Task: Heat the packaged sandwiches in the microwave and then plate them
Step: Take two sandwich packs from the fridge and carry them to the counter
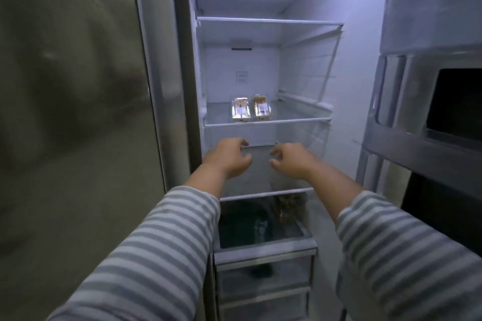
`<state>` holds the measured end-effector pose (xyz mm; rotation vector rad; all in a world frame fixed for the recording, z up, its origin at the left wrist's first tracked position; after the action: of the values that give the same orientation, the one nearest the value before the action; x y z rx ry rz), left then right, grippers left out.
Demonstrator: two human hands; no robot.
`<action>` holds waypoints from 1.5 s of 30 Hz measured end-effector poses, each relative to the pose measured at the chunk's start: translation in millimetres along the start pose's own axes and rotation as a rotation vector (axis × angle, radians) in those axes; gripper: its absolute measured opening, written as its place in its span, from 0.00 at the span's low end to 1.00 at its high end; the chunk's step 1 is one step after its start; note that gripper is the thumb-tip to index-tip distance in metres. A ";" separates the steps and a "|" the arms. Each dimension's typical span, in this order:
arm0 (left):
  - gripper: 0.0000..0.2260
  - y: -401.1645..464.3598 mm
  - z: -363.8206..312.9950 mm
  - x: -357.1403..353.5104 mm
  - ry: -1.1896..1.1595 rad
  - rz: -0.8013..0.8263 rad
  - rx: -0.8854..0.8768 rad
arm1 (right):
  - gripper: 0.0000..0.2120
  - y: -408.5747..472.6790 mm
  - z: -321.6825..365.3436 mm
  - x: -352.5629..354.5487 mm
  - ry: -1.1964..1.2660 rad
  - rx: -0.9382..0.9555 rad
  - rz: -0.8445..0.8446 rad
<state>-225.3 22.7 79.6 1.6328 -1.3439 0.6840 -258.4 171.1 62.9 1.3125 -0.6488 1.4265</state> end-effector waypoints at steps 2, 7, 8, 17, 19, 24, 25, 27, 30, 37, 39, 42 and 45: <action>0.19 33.6 -2.9 5.6 -0.016 -0.049 0.004 | 0.20 33.1 -7.6 10.2 0.010 -0.004 -0.032; 0.19 120.7 -3.5 18.8 -0.006 -0.236 0.045 | 0.19 118.0 -27.2 33.4 0.049 -0.009 -0.141; 0.20 137.3 -2.4 19.5 -0.009 -0.268 0.061 | 0.20 132.3 -29.8 37.8 0.061 -0.013 -0.172; 0.27 246.3 20.5 -0.5 -0.078 -0.343 0.188 | 0.27 241.1 -64.8 19.5 0.280 -0.108 -0.252; 0.28 260.0 27.2 -15.1 -0.051 -0.264 0.201 | 0.27 254.0 -65.9 13.2 0.311 -0.113 -0.242; 0.31 273.0 47.0 -29.9 -0.050 -0.153 0.255 | 0.27 268.0 -62.4 -1.5 0.282 -0.120 -0.215; 0.31 272.8 50.0 -28.0 -0.041 -0.161 0.268 | 0.27 268.7 -62.5 -2.9 0.282 -0.129 -0.212; 0.32 272.9 55.8 -24.1 -0.004 -0.175 0.296 | 0.31 269.4 -62.8 -2.5 0.255 -0.153 -0.207; 0.36 276.2 61.3 -26.5 0.071 -0.144 0.332 | 0.37 273.4 -63.6 -3.7 0.230 -0.208 -0.178; 0.34 263.7 64.7 -27.0 -0.012 -0.175 0.403 | 0.36 263.5 -67.3 -0.6 0.303 -0.300 -0.277; 0.34 252.8 62.1 -19.9 -0.064 -0.210 0.410 | 0.36 252.1 -68.0 6.9 0.297 -0.309 -0.287; 0.34 229.7 51.3 -6.6 -0.103 -0.237 0.371 | 0.36 225.6 -64.7 22.1 0.280 -0.308 -0.311; 0.34 196.3 37.9 5.6 -0.119 -0.236 0.325 | 0.36 186.5 -53.7 36.2 0.265 -0.291 -0.348</action>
<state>-416.4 -17.2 123.1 2.0831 -1.1377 0.6971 -444.3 173.1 129.6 0.9346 -0.4079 1.1450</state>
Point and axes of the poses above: each hand's wrist, its own y-axis towards the middle knuckle, its own x-axis out of the back of the hand, z = x × y, the point moved 9 cm from there along y, towards the middle knuckle, and after that the axes turned 5 degrees about x, right-handed, at the moved point
